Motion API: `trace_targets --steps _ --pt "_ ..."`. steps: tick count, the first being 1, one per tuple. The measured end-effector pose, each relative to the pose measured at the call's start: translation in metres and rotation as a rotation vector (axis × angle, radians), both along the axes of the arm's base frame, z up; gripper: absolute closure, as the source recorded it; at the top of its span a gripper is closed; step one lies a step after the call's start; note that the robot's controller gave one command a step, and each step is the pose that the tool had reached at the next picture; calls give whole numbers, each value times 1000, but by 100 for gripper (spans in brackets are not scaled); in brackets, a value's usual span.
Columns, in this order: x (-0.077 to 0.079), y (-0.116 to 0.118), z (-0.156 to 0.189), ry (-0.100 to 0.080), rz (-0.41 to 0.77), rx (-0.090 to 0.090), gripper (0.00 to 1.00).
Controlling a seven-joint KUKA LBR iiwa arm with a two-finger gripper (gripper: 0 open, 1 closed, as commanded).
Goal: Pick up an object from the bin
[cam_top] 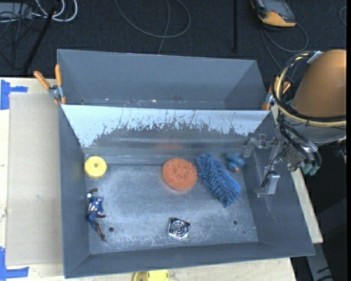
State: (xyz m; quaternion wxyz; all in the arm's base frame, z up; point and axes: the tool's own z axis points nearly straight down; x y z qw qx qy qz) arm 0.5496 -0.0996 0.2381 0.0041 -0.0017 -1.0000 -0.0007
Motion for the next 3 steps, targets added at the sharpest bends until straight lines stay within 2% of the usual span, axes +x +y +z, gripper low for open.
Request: trace_targets --steps 2,3 --pt "3 1 3 -11 4 -2 0" --pt "-1 -4 -36 -3 158 2 0"
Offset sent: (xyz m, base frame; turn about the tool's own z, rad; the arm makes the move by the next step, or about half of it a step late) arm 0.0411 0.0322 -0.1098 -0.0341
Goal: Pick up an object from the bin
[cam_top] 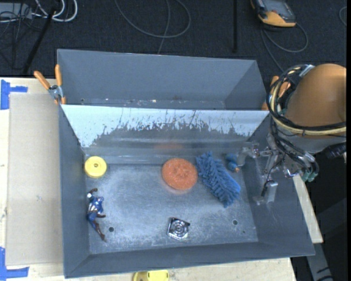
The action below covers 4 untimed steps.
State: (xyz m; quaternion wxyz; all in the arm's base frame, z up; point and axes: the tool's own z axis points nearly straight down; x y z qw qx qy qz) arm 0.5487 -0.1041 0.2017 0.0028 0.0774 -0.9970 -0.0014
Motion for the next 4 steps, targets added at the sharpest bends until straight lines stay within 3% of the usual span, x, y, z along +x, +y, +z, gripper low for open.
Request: trace_targets --steps 1,2,3,4 --pt "27 25 -30 -8 162 -3 0" --pt "4 38 -61 -7 20 -1 0" --pt "12 52 -85 -6 25 -2 0" --pt "27 48 -107 -9 153 -2 0"
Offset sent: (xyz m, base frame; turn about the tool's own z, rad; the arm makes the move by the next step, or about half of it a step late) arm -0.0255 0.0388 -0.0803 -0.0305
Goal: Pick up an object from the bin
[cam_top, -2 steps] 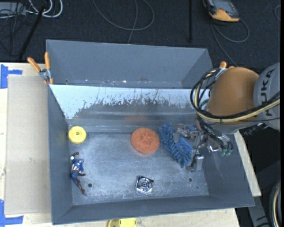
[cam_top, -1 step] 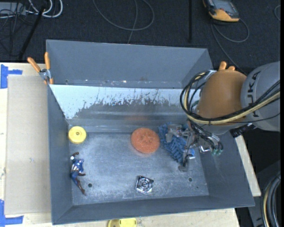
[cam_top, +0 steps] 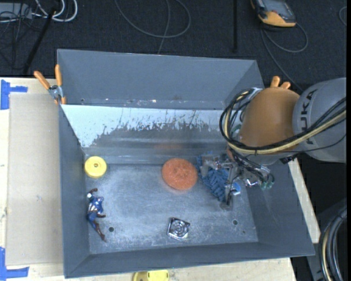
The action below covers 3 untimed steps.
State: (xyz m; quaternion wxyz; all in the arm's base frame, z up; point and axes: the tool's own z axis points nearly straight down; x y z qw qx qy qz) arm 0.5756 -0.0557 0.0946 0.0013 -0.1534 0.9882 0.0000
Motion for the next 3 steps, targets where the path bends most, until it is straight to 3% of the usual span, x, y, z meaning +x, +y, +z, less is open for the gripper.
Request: trace_targets --steps 1,2,3 --pt "9 -12 -6 1 -155 2 0" --pt "12 -22 3 2 -165 0 0" --pt "46 -30 -17 4 -51 0 100"
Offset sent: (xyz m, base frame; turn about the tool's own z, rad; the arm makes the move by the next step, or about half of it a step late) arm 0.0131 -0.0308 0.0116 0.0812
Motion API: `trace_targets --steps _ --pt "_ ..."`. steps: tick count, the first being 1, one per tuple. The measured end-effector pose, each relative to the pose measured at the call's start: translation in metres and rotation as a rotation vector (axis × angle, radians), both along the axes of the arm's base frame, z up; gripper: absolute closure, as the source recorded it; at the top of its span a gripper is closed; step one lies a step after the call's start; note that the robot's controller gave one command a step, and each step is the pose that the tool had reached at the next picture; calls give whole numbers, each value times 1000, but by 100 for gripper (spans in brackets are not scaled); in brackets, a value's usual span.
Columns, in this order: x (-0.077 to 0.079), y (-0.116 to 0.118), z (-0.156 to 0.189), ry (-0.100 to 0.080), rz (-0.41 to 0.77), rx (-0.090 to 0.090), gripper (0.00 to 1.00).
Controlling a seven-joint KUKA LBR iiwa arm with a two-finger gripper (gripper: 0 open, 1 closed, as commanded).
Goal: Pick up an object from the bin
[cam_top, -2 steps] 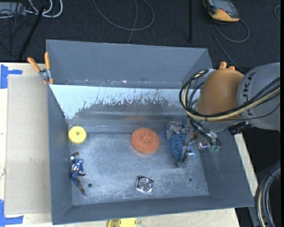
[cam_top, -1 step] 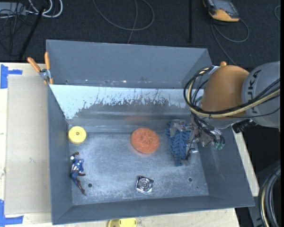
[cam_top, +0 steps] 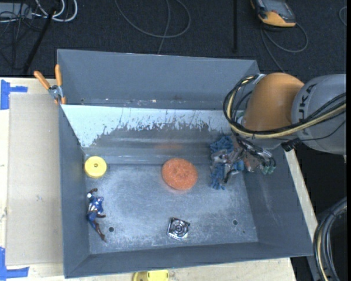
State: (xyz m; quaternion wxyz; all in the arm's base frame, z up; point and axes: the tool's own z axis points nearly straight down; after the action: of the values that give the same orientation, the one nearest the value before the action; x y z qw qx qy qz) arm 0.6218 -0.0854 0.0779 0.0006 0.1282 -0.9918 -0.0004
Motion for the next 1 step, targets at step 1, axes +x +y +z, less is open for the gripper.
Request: trace_targets --steps 1 --pt "0 0 0 0 1 0 100"
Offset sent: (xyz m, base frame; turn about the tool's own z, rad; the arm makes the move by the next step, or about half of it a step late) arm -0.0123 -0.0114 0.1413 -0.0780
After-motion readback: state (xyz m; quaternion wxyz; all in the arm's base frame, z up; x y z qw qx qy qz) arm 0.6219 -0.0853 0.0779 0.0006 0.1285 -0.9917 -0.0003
